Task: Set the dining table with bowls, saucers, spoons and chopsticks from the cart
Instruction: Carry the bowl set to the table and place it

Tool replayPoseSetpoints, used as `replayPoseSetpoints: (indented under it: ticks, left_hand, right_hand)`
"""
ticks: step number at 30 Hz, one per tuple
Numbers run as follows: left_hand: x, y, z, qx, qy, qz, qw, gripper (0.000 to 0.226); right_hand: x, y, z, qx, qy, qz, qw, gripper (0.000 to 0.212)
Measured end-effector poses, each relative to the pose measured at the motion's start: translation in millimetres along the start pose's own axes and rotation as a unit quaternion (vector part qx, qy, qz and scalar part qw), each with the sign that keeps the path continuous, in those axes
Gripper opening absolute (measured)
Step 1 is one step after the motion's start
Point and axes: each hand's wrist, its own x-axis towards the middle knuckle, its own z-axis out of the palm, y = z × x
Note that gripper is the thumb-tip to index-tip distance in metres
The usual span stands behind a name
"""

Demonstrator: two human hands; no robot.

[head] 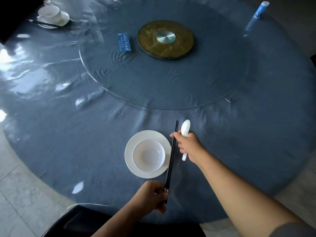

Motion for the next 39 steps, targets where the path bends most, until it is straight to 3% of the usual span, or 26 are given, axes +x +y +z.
replayPoseSetpoints:
  ticks: [5, 10, 12, 19, 30, 39]
  left_hand:
    - [11, -4, 1, -0.010, 0.016, -0.013, 1.000, 0.022]
    - [15, -11, 3, -0.016, 0.081, -0.017, 0.996, 0.004]
    - [14, -11, 3, -0.025, 0.108, -0.025, 0.993, 0.012]
    - [13, -10, 2, 0.077, 0.130, -0.010, 0.988, 0.011]
    - [13, -6, -4, 0.195, 0.124, -0.022, 0.973, 0.022]
    - [7, -8, -15, 0.153, 0.102, -0.023, 0.983, 0.024]
  right_hand:
    - [29, -3, 8, -0.069, -0.006, 0.021, 0.997, 0.012]
    - [49, 6, 17, -0.125, 0.013, 0.016, 0.992, 0.015]
    - [54, 8, 17, -0.138, 0.018, 0.010, 0.990, 0.016]
    - [65, 12, 18, -0.187, 0.035, -0.013, 0.982, 0.015]
    - [67, 9, 25, -0.173, 0.009, -0.021, 0.985, 0.017]
    - [54, 9, 19, -0.131, 0.013, -0.035, 0.991, 0.034]
